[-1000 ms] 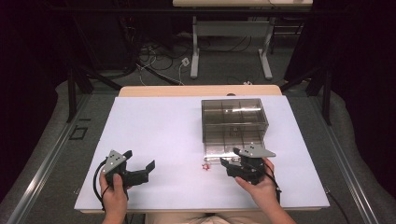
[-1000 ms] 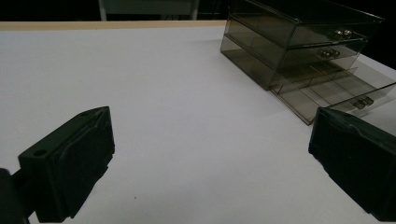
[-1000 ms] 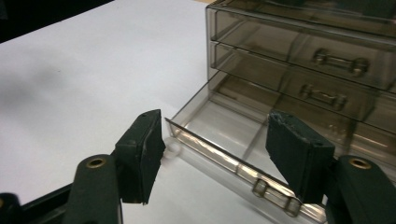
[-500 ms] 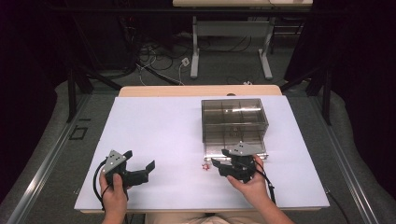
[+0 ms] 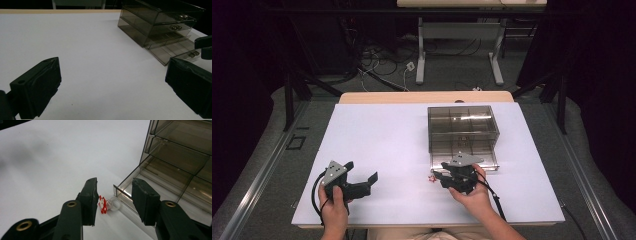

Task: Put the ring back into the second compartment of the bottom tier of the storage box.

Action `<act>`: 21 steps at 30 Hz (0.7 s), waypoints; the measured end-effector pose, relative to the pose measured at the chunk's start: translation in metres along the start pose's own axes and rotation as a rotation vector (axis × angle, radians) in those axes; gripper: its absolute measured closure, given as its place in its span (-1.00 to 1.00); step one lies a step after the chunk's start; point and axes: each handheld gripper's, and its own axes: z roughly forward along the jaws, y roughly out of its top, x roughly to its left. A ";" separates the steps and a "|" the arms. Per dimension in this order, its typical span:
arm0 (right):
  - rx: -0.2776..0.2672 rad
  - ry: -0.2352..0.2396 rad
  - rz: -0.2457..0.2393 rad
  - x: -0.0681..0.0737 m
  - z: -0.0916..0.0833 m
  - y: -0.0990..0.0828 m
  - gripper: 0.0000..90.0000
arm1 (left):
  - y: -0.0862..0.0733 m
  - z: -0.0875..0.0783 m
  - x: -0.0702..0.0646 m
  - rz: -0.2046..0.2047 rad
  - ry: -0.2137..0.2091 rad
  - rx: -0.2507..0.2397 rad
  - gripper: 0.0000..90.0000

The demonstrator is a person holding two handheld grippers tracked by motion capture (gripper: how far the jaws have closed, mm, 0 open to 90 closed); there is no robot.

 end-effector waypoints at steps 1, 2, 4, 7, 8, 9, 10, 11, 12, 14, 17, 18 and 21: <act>0.000 0.000 0.000 0.000 0.000 0.000 0.25 | 0.000 0.000 0.000 0.000 0.000 0.000 -0.99; 0.014 0.007 0.001 0.000 0.001 0.000 0.31 | 0.000 0.000 0.000 -0.001 0.000 0.000 -0.99; 0.016 0.007 0.000 0.000 0.004 -0.001 0.33 | 0.000 0.000 0.000 -0.001 -0.001 0.001 -0.99; 0.031 0.009 -0.002 0.000 0.005 -0.001 0.36 | 0.000 0.000 0.000 -0.003 -0.002 0.002 -0.99; 0.035 0.018 0.003 0.001 0.008 -0.002 0.40 | 0.000 0.000 0.000 -0.003 -0.001 0.002 -0.99; 0.035 0.018 0.003 0.001 0.008 -0.002 0.40 | 0.000 0.000 0.000 -0.003 -0.001 0.002 -0.99; 0.040 0.024 0.005 0.001 0.010 -0.002 0.42 | 0.000 0.000 0.000 -0.004 -0.002 0.002 -0.99; 0.039 0.025 0.003 0.002 0.011 -0.002 0.42 | 0.000 0.000 0.000 -0.004 -0.002 0.002 -0.99; 0.052 0.023 0.001 0.002 0.013 -0.002 0.45 | 0.000 0.000 0.001 -0.003 -0.001 0.003 -0.99; 0.057 0.027 -0.002 0.003 0.016 -0.003 0.49 | 0.000 0.000 0.001 -0.002 -0.001 0.002 -0.99; 0.071 0.026 -0.006 0.003 0.018 -0.003 0.52 | 0.000 0.000 0.001 -0.001 -0.001 0.002 -0.99; 0.073 0.027 -0.011 0.004 0.020 -0.004 0.53 | 0.000 0.000 0.001 -0.002 0.001 0.001 -0.99; 0.084 0.030 -0.014 0.005 0.023 -0.004 0.56 | 0.000 0.000 0.001 -0.003 0.000 0.001 -0.99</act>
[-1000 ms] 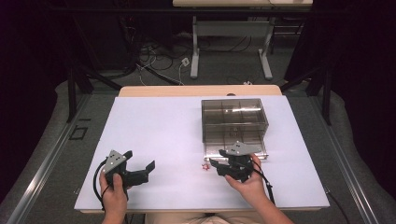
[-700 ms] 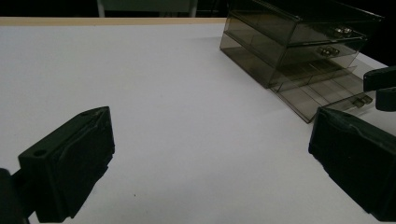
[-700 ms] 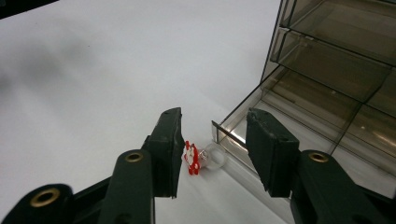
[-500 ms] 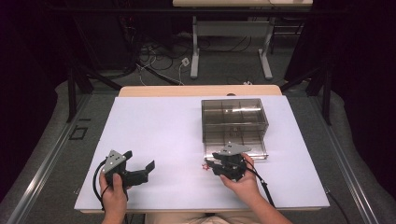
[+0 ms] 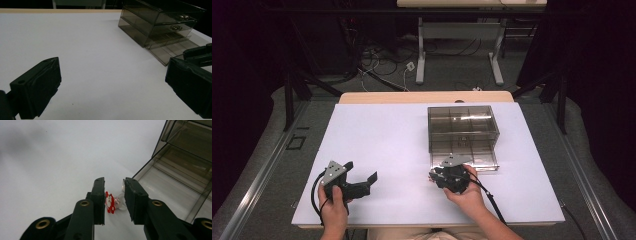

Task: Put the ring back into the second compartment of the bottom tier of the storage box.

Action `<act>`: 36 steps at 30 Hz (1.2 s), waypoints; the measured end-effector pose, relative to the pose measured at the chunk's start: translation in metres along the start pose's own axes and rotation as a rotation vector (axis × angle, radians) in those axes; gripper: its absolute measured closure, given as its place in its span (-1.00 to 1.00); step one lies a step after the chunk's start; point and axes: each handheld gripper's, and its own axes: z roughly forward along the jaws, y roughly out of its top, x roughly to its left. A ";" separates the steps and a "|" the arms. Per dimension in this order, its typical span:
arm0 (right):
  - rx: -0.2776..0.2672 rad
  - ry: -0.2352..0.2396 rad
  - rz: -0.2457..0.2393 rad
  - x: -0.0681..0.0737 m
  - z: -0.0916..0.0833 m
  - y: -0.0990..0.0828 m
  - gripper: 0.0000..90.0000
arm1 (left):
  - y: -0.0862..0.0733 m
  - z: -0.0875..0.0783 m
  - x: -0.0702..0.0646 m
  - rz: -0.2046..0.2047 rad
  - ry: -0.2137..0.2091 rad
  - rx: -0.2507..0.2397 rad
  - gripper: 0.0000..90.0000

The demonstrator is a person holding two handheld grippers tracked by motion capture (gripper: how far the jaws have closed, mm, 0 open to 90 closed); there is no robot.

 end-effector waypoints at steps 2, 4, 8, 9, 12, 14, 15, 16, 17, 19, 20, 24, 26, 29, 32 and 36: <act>0.007 0.004 -0.001 0.001 0.002 0.000 0.60 | 0.000 0.000 0.000 -0.001 0.000 -0.001 -0.99; 0.018 0.003 0.000 0.001 0.003 -0.001 0.64 | 0.000 0.000 0.000 0.000 0.000 0.000 -0.99; 0.026 0.002 -0.001 0.001 0.006 -0.002 0.69 | 0.000 0.000 0.000 -0.001 0.001 0.000 -0.99; 0.028 -0.001 0.000 0.001 0.006 -0.002 0.71 | 0.000 0.000 0.000 -0.001 0.002 0.000 -0.99; 0.041 0.003 0.001 0.001 0.007 -0.002 0.74 | 0.000 0.000 0.000 -0.001 0.002 0.001 -0.99; 0.039 0.001 0.002 0.001 0.008 -0.002 0.76 | 0.000 0.000 0.000 -0.002 0.003 0.000 -0.99; 0.036 0.000 0.003 0.001 0.009 -0.003 0.77 | 0.000 0.000 0.000 -0.003 0.003 0.001 -0.99; 0.036 0.000 0.002 0.001 0.009 -0.003 0.77 | 0.000 0.000 0.000 -0.003 0.002 0.002 -0.99; 0.037 0.001 0.004 0.001 0.009 -0.003 0.78 | 0.000 0.000 0.000 -0.001 0.003 0.003 -0.99; 0.052 0.006 0.003 0.001 0.009 -0.002 0.81 | 0.000 0.000 0.000 -0.001 0.003 0.004 -0.99; 0.054 0.004 0.003 0.001 0.009 -0.003 0.82 | 0.000 0.000 0.000 -0.001 0.003 0.004 -0.99; 0.058 0.006 0.004 0.001 0.010 -0.003 0.92 | 0.000 0.000 0.001 -0.002 0.003 0.007 -0.99; 0.052 0.006 0.003 0.001 0.010 -0.003 0.95 | 0.000 0.000 0.001 -0.002 0.004 0.008 -0.99; 0.058 0.014 0.005 0.001 0.010 -0.003 0.98 | 0.000 0.000 0.001 -0.002 0.003 0.008 -0.99; 0.048 0.014 0.004 0.002 0.010 -0.004 0.99 | 0.000 0.000 0.001 -0.003 0.002 0.007 -0.99; 0.059 0.018 0.006 0.002 0.009 -0.003 0.99 | 0.000 0.000 0.001 -0.001 0.003 0.008 -0.99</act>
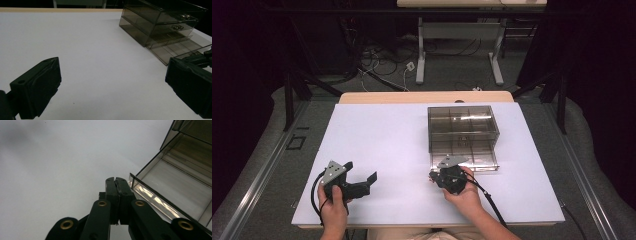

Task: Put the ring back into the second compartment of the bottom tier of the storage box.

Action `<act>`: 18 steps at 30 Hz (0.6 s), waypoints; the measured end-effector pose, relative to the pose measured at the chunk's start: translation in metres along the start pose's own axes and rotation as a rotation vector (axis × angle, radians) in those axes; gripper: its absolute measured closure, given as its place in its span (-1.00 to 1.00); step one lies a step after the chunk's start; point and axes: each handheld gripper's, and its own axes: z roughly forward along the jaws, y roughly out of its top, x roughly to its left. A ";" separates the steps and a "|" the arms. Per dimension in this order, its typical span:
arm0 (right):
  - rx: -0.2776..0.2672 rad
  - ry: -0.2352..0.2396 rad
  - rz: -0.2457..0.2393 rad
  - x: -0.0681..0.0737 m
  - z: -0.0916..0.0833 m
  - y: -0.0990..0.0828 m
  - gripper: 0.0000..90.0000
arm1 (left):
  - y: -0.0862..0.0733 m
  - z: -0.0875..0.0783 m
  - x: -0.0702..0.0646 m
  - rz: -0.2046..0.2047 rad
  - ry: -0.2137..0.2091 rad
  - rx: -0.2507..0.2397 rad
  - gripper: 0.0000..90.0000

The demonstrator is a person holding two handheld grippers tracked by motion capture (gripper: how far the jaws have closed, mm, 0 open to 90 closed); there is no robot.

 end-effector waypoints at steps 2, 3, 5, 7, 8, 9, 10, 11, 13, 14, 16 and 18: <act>0.000 0.000 0.001 0.000 0.000 0.000 0.99 | 0.000 0.000 0.000 0.000 0.001 -0.001 -0.99; -0.001 0.001 0.001 0.000 0.000 0.000 0.99 | 0.000 0.000 0.000 0.000 0.000 0.000 -0.99; -0.002 0.000 0.003 0.000 0.000 0.000 0.99 | 0.000 0.000 0.000 0.000 0.000 0.000 -0.99; -0.006 0.001 0.002 0.000 0.000 0.000 0.99 | 0.000 0.000 0.000 0.000 0.000 0.000 -0.99; -0.011 -0.001 0.003 0.000 0.000 0.000 0.99 | 0.000 0.000 0.000 -0.001 0.001 0.000 -0.99; -0.017 0.002 0.003 0.000 -0.001 0.000 0.99 | 0.000 0.000 0.000 -0.001 0.001 0.000 -0.99; -0.017 0.002 0.003 0.000 -0.001 0.000 0.99 | 0.000 0.000 0.000 0.000 0.000 0.000 -0.99; -0.036 0.000 0.008 0.000 -0.001 0.001 0.99 | 0.000 0.000 0.000 -0.001 0.001 0.000 -0.99; -0.034 0.005 0.011 -0.001 -0.003 0.001 0.99 | 0.000 0.000 0.000 -0.001 0.000 0.000 -0.99; -0.034 0.005 0.011 -0.001 -0.003 0.001 0.99 | 0.000 0.000 0.000 -0.001 0.000 0.000 -0.99; -0.043 0.002 0.013 -0.001 -0.004 0.002 0.99 | 0.000 0.001 0.000 0.000 0.000 0.000 -0.99; -0.041 0.004 0.014 -0.001 -0.005 0.002 0.99 | 0.000 0.001 0.000 0.000 0.000 0.001 -0.99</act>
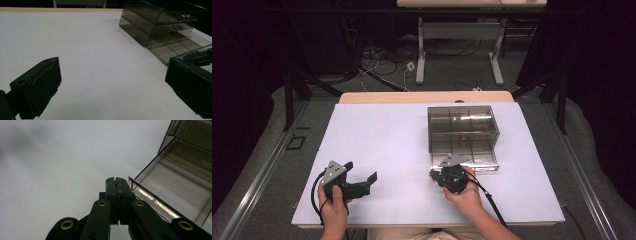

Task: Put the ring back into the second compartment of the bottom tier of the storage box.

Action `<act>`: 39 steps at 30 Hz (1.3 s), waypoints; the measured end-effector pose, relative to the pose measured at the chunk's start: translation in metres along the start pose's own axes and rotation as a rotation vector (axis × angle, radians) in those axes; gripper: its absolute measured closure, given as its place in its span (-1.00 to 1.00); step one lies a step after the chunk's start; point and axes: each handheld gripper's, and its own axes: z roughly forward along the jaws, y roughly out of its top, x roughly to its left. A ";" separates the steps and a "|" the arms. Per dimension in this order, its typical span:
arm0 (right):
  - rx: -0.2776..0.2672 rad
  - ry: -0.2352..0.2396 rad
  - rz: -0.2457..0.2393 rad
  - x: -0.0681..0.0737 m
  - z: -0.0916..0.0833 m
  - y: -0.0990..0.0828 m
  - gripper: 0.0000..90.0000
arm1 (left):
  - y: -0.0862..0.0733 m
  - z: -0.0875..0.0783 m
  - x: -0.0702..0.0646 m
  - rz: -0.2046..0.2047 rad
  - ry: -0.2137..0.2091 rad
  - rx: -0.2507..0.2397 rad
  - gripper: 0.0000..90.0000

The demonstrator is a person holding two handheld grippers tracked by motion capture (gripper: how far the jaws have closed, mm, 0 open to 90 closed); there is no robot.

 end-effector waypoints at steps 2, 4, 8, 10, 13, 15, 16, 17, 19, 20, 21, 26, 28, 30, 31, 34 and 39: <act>0.001 0.002 0.005 0.000 -0.001 0.000 0.99 | 0.000 0.000 0.000 -0.001 0.000 0.000 -0.99; -0.009 0.007 0.010 -0.001 -0.001 0.001 0.99 | 0.000 0.000 0.000 0.000 0.000 0.000 -0.99; -0.021 0.009 0.022 -0.001 -0.003 0.002 0.99 | 0.000 0.000 0.000 -0.003 -0.001 0.001 -0.99; -0.031 0.012 0.029 -0.002 -0.005 0.003 0.99 | 0.000 0.000 0.000 -0.003 -0.002 0.000 -0.99; -0.041 0.013 0.038 -0.002 -0.007 0.005 0.99 | 0.000 0.000 0.000 -0.003 -0.004 0.005 -0.99; -0.045 0.011 0.040 -0.002 -0.009 0.005 0.99 | 0.000 0.000 0.000 -0.004 -0.002 0.000 -0.99; -0.050 0.012 0.044 -0.003 -0.009 0.006 0.99 | 0.000 0.000 0.000 -0.004 -0.002 0.000 -0.99; -0.048 0.012 0.041 -0.003 -0.010 0.006 0.99 | 0.000 0.000 0.000 -0.004 -0.002 0.000 -0.99; -0.047 0.013 0.048 -0.004 -0.012 0.007 0.99 | 0.000 0.000 0.000 -0.004 -0.005 0.005 -0.99; -0.047 0.013 0.048 -0.004 -0.012 0.007 0.99 | 0.000 0.000 0.000 -0.005 -0.005 0.005 -0.99; -0.064 0.013 0.055 -0.004 -0.013 0.008 0.99 | 0.000 0.000 0.000 -0.004 -0.005 0.004 -0.99; -0.071 0.015 0.060 -0.006 -0.016 0.009 0.99 | 0.000 0.000 0.000 -0.005 -0.004 0.005 -0.99; -0.074 0.013 0.076 -0.008 -0.018 0.010 0.99 | 0.000 0.000 0.000 -0.005 -0.004 0.005 -0.99; -0.069 0.014 0.081 -0.009 -0.020 0.010 0.99 | 0.000 0.000 0.001 -0.005 -0.004 0.004 -0.99; -0.091 0.006 0.083 -0.010 -0.021 0.011 0.99 | 0.000 0.000 0.001 -0.005 -0.004 0.005 -0.99; -0.097 0.002 0.089 -0.013 -0.024 0.011 0.99 | 0.000 0.000 0.000 -0.008 -0.004 0.004 -0.99; -0.105 -0.004 0.101 -0.015 -0.027 0.012 0.99 | 0.000 0.000 0.001 -0.009 -0.002 0.004 -0.99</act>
